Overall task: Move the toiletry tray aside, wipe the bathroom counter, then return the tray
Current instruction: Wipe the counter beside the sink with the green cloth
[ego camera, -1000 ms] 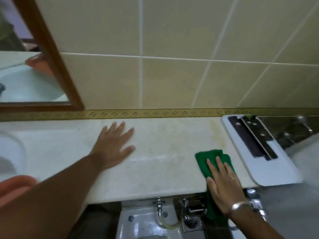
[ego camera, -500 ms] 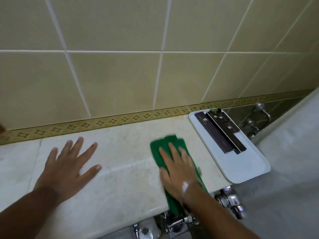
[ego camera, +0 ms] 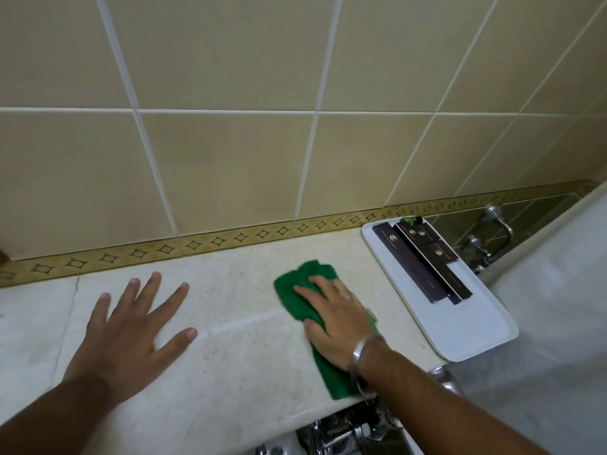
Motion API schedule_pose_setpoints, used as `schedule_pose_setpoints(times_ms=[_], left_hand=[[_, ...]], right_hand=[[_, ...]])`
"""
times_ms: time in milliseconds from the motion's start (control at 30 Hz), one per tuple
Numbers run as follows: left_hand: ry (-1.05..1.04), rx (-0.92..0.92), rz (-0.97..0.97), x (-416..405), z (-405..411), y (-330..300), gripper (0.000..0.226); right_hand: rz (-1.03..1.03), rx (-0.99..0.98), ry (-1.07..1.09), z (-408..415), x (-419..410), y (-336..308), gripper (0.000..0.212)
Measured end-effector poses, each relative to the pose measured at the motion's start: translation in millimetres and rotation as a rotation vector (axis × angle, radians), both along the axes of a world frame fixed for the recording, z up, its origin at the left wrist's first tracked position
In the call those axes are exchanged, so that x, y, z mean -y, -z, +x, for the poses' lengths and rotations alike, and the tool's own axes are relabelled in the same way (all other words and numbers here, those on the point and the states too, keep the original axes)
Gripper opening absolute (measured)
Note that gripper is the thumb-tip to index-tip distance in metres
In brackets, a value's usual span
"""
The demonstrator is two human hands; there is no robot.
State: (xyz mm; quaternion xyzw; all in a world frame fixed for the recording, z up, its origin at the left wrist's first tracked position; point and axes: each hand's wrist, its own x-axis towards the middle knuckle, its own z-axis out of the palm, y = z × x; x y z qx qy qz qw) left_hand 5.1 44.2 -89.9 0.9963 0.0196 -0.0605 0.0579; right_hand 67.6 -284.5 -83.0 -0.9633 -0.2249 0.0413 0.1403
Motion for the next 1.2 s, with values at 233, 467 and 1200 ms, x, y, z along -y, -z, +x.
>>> schedule_pose_setpoints(times_ms=[233,467,1200], left_hand=[[-0.017,0.010,0.045,-0.7,3.1,8.2,0.085],[-0.006,0.019,0.034,1.5,-2.9,1.3,0.087],[0.014,0.056,0.030,-3.6,-2.5,11.6,0.082]], right_hand=[[-0.016,-0.125,0.722,81.6,-37.2,-6.3,0.076],[0.035,-0.076,-0.151,-4.9,-70.8,-7.7,0.060],[-0.163,-0.075,0.420,41.4,12.6,-5.3,0.074]])
